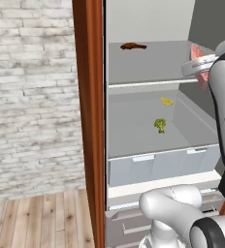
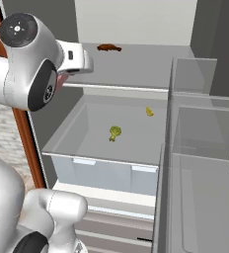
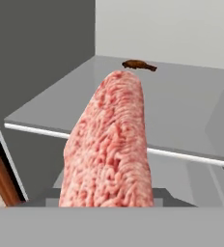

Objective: Transport the steak and broccoli to the fridge. Place the steak on the rack containing meat and place the broccoli on the rack containing the vegetable, ensuring meats and vegetables are on different racks.

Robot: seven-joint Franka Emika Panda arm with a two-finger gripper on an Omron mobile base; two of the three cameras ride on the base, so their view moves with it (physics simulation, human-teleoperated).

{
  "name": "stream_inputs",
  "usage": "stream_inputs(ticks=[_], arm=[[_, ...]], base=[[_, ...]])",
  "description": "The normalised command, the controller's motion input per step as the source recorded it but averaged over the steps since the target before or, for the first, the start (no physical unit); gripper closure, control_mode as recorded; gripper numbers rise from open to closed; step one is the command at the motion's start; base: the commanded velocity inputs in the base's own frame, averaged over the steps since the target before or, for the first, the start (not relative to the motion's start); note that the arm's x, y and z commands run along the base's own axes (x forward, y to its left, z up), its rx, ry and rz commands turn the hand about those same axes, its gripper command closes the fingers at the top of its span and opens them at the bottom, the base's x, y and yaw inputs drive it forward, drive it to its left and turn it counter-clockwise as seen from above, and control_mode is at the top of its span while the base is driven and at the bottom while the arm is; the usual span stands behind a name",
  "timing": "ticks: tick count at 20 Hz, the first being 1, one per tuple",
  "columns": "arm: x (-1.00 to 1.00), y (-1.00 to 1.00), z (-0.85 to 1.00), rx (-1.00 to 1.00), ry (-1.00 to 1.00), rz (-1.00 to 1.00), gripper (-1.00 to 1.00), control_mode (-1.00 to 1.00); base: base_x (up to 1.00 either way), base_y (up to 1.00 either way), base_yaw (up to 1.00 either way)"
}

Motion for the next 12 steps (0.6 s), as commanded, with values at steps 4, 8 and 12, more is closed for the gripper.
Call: stream_inputs(ticks=[4, 8, 12], arm=[[0.8, -0.02, -0.26, 0.0, 0.0, 0.0, 1.0, -1.0], [0.79, -0.07, -0.15, 0.01, 0.01, 0.0, 1.0, -1.0], [0.68, -0.12, -0.03, 0.02, 0.01, 0.0, 1.0, -1.0]], base=[[0.0, 0.0, 0.0], [0.0, 0.0, 0.0], [0.0, 0.0, 0.0]])
